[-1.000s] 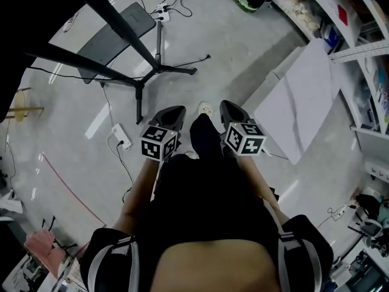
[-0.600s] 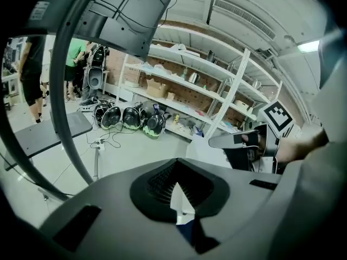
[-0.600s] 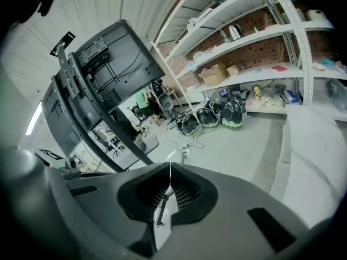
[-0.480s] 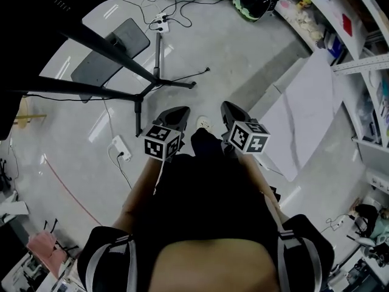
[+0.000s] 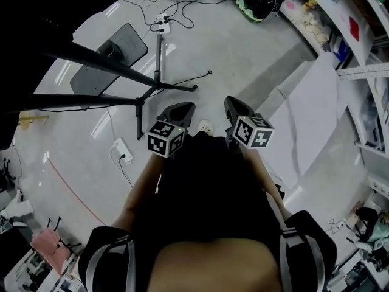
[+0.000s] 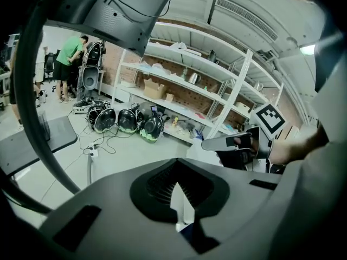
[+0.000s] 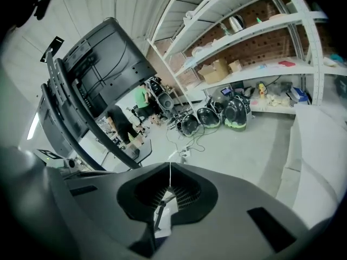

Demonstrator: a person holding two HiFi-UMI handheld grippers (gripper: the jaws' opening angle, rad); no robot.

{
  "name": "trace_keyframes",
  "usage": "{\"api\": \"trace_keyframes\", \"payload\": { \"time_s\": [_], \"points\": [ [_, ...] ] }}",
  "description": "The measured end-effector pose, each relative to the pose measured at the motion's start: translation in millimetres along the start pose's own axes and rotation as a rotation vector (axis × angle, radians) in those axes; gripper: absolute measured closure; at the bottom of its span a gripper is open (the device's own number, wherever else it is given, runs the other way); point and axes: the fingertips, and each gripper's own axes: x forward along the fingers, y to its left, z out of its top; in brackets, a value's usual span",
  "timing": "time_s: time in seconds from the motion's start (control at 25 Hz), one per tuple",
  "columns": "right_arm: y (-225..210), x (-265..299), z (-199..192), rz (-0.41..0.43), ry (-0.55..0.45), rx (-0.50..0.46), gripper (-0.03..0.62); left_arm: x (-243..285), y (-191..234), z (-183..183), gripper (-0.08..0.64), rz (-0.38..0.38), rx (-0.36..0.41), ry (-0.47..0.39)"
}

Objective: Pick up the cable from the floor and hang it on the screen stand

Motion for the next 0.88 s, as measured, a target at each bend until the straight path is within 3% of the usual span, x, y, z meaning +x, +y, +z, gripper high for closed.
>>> {"api": "trace_keyframes", "payload": {
  "time_s": [0.24, 0.6, 0.88],
  "points": [
    [-29, 1, 3, -0.044, 0.015, 0.045, 0.569, 18, 16, 3, 0.555, -0.016, 0.048, 0.065],
    [-39, 7, -8, -0.065, 0.025, 0.095, 0.569, 59, 39, 2, 0.554, -0.099, 0.127, 0.174],
    [-56, 14, -29, -0.081, 0.038, 0.132, 0.569, 102, 59, -16, 0.554, -0.128, 0.19, 0.282]
  ]
}}
